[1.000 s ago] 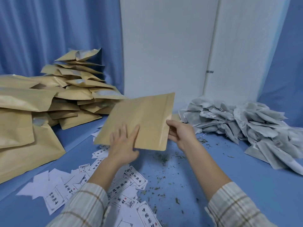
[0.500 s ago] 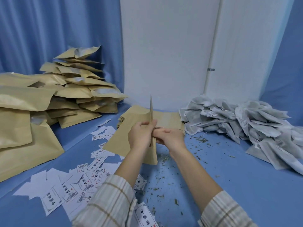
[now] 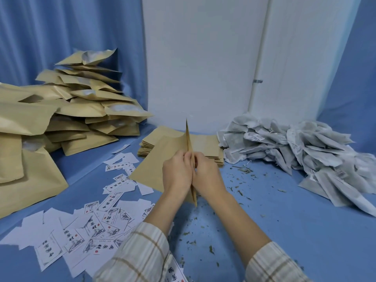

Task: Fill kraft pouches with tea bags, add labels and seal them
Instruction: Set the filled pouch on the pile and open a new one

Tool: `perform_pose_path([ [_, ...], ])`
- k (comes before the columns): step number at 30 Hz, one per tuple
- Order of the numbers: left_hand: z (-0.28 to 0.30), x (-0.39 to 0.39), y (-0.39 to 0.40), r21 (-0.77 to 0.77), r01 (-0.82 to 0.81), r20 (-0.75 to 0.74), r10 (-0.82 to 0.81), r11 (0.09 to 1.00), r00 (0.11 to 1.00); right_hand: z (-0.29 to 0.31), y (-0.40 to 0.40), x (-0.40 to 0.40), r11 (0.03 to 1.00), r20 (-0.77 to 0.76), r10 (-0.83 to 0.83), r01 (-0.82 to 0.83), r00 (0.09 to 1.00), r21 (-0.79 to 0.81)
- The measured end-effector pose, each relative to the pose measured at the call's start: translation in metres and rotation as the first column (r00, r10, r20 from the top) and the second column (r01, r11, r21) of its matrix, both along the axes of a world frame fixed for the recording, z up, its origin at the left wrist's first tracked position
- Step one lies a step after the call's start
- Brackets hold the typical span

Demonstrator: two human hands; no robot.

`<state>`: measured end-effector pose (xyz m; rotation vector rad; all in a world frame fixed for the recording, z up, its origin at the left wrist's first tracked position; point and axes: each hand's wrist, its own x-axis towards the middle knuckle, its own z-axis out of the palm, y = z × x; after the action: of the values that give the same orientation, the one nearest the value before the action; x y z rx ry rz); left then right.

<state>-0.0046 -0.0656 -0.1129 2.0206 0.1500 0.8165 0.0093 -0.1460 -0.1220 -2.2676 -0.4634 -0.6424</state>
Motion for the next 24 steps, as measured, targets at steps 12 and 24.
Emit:
perform_pose_path([
  [12,-0.001,0.014,-0.01,0.074,-0.001,0.045,-0.003,0.997,0.999,0.0,-0.01,0.005,0.951,-0.09,-0.094,0.116,0.992,0.287],
  [24,0.002,0.018,-0.005,0.14,0.059,-0.082,-0.048,0.988,0.995,0.002,-0.031,0.018,0.901,-0.24,-0.082,0.175,0.967,0.397],
])
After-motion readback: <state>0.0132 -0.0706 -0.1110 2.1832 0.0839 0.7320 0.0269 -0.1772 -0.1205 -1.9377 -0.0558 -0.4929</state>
